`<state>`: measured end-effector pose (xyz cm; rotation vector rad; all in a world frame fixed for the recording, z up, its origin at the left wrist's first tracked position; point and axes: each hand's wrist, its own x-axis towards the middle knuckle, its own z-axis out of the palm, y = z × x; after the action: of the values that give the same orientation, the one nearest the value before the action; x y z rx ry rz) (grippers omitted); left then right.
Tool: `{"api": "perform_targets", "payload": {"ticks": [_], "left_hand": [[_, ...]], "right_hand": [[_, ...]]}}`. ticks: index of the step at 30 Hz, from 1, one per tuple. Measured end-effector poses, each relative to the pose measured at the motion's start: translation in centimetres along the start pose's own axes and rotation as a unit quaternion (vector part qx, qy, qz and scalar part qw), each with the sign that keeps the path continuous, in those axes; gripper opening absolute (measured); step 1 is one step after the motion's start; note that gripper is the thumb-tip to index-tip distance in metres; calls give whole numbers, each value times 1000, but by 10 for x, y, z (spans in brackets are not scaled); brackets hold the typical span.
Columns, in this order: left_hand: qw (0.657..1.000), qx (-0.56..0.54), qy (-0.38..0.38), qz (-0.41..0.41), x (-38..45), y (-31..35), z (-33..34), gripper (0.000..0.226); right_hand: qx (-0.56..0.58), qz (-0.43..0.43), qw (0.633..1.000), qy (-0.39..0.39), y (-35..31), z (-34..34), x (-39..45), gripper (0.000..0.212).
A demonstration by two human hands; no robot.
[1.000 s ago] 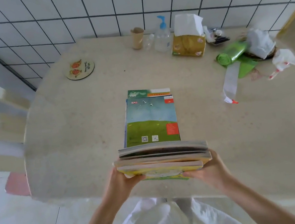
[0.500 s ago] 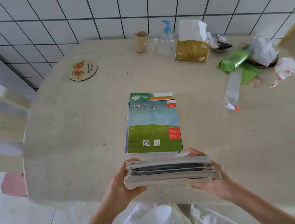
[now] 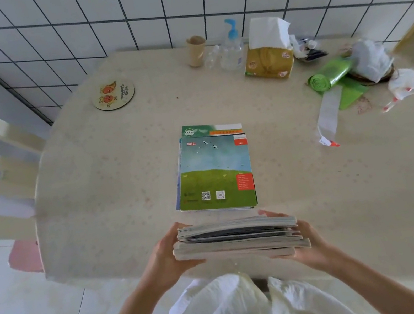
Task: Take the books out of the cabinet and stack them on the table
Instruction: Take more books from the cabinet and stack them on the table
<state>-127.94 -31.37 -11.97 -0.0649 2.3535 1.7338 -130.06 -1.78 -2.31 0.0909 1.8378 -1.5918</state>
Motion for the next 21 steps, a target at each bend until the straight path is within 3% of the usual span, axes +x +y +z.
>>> {"api": "perform_targets", "payload": {"ticks": [4,5,8,12,16,21], "left_hand": [[1000,11,-23,-17,7,4,-3,50],[999,7,-27,-18,8,6,-4,51],[999,-16,-26,-14,12,12,-3,60],[998,-38,-24,-53,24,21,-1,62],[991,-49,-52,-109,49,30,-9,64],[980,-78,-40,-176,72,46,-10,39]], "right_hand": [[1,-57,998,24,30,-10,24,92],[-7,-55,998,30,31,-10,25,93],[11,-73,996,51,29,-11,28,90],[8,-55,998,26,44,-26,46,64],[17,-19,1000,17,24,-39,59,75],[77,14,997,5,4,-49,74,59]]}}
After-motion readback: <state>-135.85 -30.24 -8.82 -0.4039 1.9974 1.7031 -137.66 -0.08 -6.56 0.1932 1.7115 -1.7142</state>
